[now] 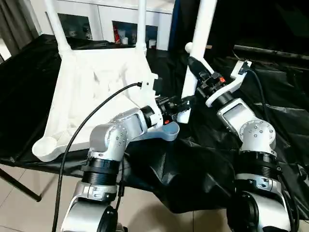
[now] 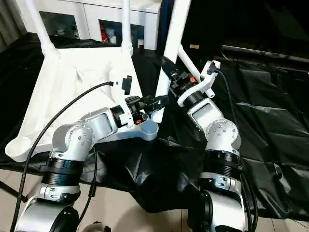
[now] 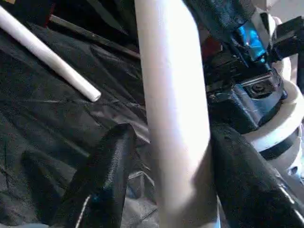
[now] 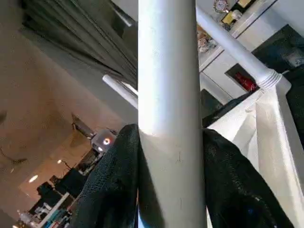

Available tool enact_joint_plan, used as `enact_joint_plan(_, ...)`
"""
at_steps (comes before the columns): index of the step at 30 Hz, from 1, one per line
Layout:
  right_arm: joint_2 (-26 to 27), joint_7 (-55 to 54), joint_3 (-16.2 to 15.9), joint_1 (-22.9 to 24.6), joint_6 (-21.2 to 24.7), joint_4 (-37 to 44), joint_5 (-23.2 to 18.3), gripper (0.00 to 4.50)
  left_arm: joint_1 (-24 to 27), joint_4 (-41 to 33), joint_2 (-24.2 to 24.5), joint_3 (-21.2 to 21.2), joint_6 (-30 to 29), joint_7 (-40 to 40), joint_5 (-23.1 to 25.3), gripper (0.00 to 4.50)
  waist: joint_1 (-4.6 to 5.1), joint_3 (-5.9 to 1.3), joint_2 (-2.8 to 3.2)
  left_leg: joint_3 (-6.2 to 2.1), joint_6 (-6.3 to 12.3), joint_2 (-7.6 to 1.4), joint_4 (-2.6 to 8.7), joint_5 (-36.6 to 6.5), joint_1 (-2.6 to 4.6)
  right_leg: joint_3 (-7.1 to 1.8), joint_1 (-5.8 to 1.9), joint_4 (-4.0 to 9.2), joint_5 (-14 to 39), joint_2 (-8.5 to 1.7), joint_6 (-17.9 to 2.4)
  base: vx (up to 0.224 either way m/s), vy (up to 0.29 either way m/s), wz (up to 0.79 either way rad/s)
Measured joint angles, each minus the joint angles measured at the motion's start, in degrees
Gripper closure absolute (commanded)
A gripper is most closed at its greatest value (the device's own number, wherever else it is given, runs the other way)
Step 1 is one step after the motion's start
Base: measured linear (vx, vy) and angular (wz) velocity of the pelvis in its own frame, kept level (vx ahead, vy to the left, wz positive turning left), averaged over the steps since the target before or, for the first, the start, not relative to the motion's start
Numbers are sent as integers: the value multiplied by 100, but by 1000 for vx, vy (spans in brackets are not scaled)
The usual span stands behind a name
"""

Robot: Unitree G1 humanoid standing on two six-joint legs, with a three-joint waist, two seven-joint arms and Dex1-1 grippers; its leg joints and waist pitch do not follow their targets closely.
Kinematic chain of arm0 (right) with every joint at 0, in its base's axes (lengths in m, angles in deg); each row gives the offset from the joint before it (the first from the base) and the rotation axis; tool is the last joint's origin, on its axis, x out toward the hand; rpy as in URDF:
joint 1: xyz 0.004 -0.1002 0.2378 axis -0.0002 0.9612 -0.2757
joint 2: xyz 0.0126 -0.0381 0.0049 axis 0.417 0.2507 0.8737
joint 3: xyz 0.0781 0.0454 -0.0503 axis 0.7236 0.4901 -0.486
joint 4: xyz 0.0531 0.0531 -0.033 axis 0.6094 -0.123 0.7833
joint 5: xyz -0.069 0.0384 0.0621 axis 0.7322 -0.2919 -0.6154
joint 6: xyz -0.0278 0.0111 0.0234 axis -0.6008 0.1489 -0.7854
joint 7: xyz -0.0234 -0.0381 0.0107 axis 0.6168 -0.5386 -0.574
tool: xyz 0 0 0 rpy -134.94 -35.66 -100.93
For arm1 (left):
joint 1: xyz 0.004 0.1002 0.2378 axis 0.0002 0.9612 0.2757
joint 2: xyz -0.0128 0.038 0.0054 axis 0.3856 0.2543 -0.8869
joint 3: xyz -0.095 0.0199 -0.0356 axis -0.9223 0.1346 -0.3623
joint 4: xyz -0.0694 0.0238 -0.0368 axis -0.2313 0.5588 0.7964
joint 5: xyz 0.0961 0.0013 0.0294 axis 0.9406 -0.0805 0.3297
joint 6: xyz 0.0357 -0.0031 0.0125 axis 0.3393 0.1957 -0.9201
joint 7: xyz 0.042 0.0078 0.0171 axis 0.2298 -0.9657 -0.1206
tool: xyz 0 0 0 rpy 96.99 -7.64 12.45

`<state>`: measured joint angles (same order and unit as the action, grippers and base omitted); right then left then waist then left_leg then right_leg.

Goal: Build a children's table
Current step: Insert table leg to table base

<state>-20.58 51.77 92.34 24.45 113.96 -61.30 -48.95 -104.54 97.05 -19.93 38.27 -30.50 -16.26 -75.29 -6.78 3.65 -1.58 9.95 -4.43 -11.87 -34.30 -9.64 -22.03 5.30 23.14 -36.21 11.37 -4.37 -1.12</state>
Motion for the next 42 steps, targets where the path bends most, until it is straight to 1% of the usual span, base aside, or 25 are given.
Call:
enact_joint_plan(2, 16, -21, 6, 0, -8, 0, -26, 304, 1, -30, 2, 22, -62, -32, -18, 236, 0, 0, 0, 0, 0, 0, 0, 0, 0, 0, 0, 0, 0, 0, 0, 0, 0, 0)
enact_joint_plan(3, 22, -34, 7, 0, -15, 0, -38, 304, 1, -42, 3, 37, -105, -32, -18, 256, 0, 0, 0, 0, 0, 0, 0, 0, 0, 0, 0, 0, 0, 0, 0, 0, 0, 0)
enact_joint_plan(6, 28, -58, 3, 0, -17, 0, -53, 304, 45, -87, -7, 100, -147, -18, -26, 264, 0, 0, 0, 0, 0, 0, 0, 0, 0, 0, 0, 0, 0, 0, 0, 0, 0, 0)
enact_joint_plan(8, 34, -70, 2, 1, -17, 0, -63, 304, 62, -115, -3, 105, -181, -22, -33, 293, 1, 0, 1, 0, 0, 0, 1, 0, 0, 0, 0, 0, 0, 0, 0, 0, 0, 0)
enact_joint_plan(14, 42, -106, -4, 1, -17, 3, -156, 304, 76, -139, 17, 74, -200, -19, -75, 301, 1, 0, 1, 0, -1, 0, 1, 0, 0, 0, 0, 0, -1, 0, 1, 0, 0, 0)
enact_joint_plan(18, 85, -114, -37, 1, -17, 14, -158, 304, 76, -171, 147, 58, -238, -47, -166, 302, 0, 0, 1, 0, -2, 0, 2, 1, 1, 0, 0, 0, -1, 0, 2, 0, 0, 0)
enact_joint_plan(19, 85, -115, -52, 1, -17, 22, -159, 248, 75, -176, 170, 56, -242, -56, -176, 302, 0, 0, 1, 0, -2, 0, 1, 1, 1, 0, 0, 0, -1, 0, 2, 0, 0, 0)
enact_joint_plan(20, 86, -118, -58, 1, -17, 39, -166, 234, 76, -191, 191, 56, -243, -67, -178, 303, 0, 0, 1, 0, -2, 0, 1, 1, 0, 0, 0, 0, -2, 0, 2, 0, 0, 0)
enact_joint_plan(22, 93, -133, -56, 1, -17, 129, -248, 228, 85, -243, 341, 121, -223, -168, -135, 304, -2, 0, 2, 0, -2, 0, 3, 1, 1, 0, 0, 0, -1, 0, 2, 0, 0, 0)
enact_joint_plan(24, 93, -149, -48, 1, -14, 190, -317, 199, 109, -331, 466, 172, -225, -280, -121, 305, 0, 0, 3, 0, -2, 0, 4, 1, 1, 0, 0, 0, -1, 0, 2, 0, 0, 0)
enact_joint_plan(26, 95, -161, -50, 1, -5, 221, -401, 189, 113, -354, 538, 175, -233, -311, -124, 305, 0, 0, 3, 0, -2, 0, 3, 1, 2, 0, 0, 0, -2, 0, 3, 0, 0, 0)
enact_joint_plan(29, 99, -165, -48, 2, 4, 224, -442, 149, 147, -410, 683, 187, -254, -388, -135, 305, 1, 1, 4, 0, -5, 0, 4, 2, 2, 0, 0, 0, -3, 0, 3, 0, 0, 0)
enact_joint_plan(31, 97, -168, -35, 2, 5, 237, -478, 147, 177, -504, 765, 189, -297, -425, -149, 305, 2, 1, 4, -1, -6, 0, 4, 3, 2, 0, 0, 0, -3, 0, 4, 0, 0, 0)
enact_joint_plan(33, 91, -179, -13, 1, 4, 253, -485, 129, 177, -534, 816, 186, -316, -435, -165, 305, 0, 1, 4, -1, -7, 0, 4, 4, 1, 0, -1, 0, -4, 0, 4, 0, 0, 0)
enact_joint_plan(34, 72, -206, -2, 1, 1, 254, -484, 129, 177, -547, 861, 180, -325, -450, -173, 305, -1, 1, 4, -1, -8, 0, 3, 4, 1, 0, -1, 0, -4, 0, 4, 0, 0, 0)
enact_joint_plan(35, 33, -244, 1, 1, -2, 254, -477, 107, 177, -555, 873, 171, -328, -471, -179, 305, -3, 1, 4, -1, -8, 1, 3, 5, 1, 0, -1, 0, -4, 0, 4, 0, 0, 0)
enact_joint_plan(38, -151, -327, 35, -22, -57, 177, -468, 99, 177, -566, 964, 139, -340, -507, -199, 305, -5, 0, 4, -1, -11, 1, 3, 6, 2, 0, -1, -1, -5, 0, 5, 0, 0, 0)
enact_joint_plan(39, -234, -373, 73, -51, -118, 117, -451, 89, 177, -566, 1016, 112, -351, -515, -200, 305, -4, 1, 4, -1, -13, 0, 3, 7, 1, 0, -1, -1, -6, 0, 6, 0, 0, 0)
enact_joint_plan(41, -456, -484, 253, -152, -276, -105, -381, 61, 177, -568, 1140, 8, -355, -539, -216, 305, -5, 1, 4, -1, -14, 1, 3, 8, 1, 0, -1, -1, -8, 0, 7, 0, 0, 0)
enact_joint_plan(42, -564, -523, 342, -202, -353, -211, -367, 61, 177, -576, 1212, -44, -360, -545, -247, 305, -3, 1, 4, 0, -14, 0, 3, 8, 1, 0, -1, -2, -10, 0, 7, 0, 0, 0)
